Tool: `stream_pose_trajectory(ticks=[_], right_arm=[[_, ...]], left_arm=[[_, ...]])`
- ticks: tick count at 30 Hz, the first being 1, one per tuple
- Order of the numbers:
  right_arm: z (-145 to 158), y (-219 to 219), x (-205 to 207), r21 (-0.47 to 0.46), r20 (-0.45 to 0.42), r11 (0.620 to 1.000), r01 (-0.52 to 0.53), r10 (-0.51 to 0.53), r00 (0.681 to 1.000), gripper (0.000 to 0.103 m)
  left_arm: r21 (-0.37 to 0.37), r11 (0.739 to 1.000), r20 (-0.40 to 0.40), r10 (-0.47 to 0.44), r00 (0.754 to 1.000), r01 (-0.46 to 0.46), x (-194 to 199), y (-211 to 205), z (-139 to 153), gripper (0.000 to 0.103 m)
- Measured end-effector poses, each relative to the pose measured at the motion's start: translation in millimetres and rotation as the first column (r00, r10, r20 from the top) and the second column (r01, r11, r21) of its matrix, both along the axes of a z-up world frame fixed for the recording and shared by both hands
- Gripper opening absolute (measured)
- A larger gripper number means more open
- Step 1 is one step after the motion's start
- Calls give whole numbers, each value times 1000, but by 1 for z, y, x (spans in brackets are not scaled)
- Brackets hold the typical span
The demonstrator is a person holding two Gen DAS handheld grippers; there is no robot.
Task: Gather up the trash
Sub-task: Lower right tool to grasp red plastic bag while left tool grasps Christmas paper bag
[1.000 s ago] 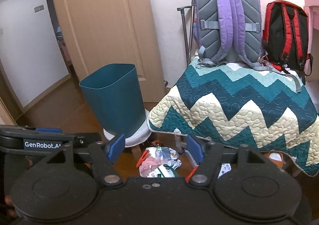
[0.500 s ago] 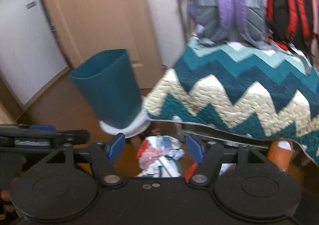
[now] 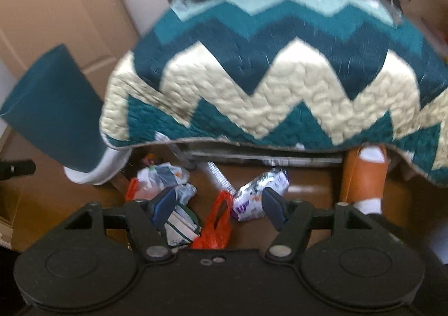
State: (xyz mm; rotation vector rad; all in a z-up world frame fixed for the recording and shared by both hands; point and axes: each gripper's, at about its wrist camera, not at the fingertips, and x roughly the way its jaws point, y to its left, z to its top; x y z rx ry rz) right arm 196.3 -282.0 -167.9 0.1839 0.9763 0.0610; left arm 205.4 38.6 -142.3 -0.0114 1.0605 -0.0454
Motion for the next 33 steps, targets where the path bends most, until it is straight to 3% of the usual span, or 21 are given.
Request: stream_pose_trajectory(ticks=[3,5,10,14,19,26,32,33], right_arm=[[-25,-2,21,20,-65,1000,4,-3,998,67],[-43,0,33,32,-112,1000,0,3,994,67],[-97,20,56,49,-232,999,-23,34,972,67],[-149,40,66,81,-351,996,-48,73,934,67],[-213,56,75,85,-461,994,-74,105,881,67],[-280,72,80,112,-534,986,-123,164,830,67],[-312,86,84,138,-542,975,-174,221,811,68],[-318,89,85,130,-553,976,-176,219,804,68]], left_arm=[[54,983,-105,-171,980,177,26,-13,-36,103],[64,969,-157,-226,961,238,41,-15,-59,103],[28,946,-291,-300,908,322,71,-14,-123,103],[28,922,-375,-349,859,387,82,-13,-173,103],[-44,933,-477,-332,813,356,84,0,-232,103],[-78,906,-521,-394,758,417,71,-4,-293,102],[-67,877,-497,-443,746,476,61,-12,-318,102],[-69,873,-497,-449,742,482,60,-13,-321,95]])
